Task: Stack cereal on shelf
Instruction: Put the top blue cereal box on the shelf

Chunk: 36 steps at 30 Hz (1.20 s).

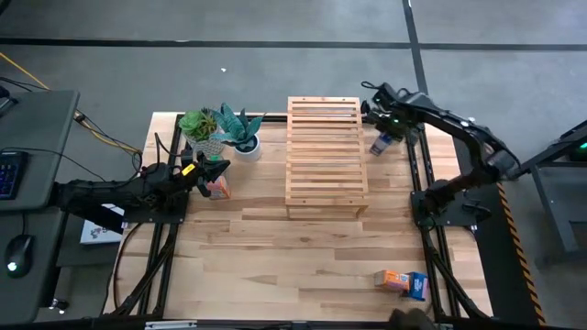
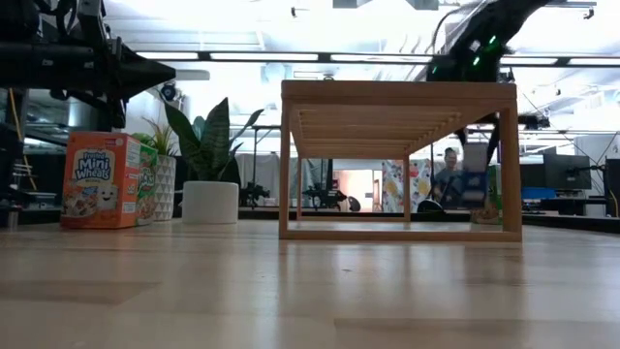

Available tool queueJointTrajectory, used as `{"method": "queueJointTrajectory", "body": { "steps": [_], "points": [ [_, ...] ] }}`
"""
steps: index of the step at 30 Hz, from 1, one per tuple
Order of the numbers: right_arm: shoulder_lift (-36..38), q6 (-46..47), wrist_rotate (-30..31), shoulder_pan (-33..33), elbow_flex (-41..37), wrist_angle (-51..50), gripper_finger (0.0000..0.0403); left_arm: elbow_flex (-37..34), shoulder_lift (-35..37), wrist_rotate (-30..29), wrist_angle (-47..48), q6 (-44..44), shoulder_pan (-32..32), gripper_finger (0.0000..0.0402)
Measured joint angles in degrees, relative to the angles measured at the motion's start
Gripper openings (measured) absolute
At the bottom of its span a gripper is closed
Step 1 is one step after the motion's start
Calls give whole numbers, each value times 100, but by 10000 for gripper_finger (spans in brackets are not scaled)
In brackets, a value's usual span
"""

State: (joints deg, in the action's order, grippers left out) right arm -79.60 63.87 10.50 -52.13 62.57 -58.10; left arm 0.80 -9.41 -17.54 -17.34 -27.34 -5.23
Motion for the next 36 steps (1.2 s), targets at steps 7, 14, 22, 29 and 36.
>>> {"method": "queueJointTrajectory", "body": {
  "steps": [7, 14, 22, 29, 36],
  "points": [
    [1650, -1163, -558, 14, 4, 79, 140, -1, -2, 0, 0, 1, 1, 1],
    [2347, -1883, -1247, 130, 517, 436, 140, -1, -2, 0, 0, 0, 0, 1],
    [711, -2725, -939, 475, 2959, -277, 140, 0, -2, 0, 0, 1, 1, 1],
    [-1277, -3082, -255, 696, 4996, -1810, 140, -1, -2, 0, 0, -1, 1, 1],
    [-2469, -2877, -371, 694, 6099, -2546, 140, 0, 0, 0, 0, -3, 1, 1]
  ]
}}
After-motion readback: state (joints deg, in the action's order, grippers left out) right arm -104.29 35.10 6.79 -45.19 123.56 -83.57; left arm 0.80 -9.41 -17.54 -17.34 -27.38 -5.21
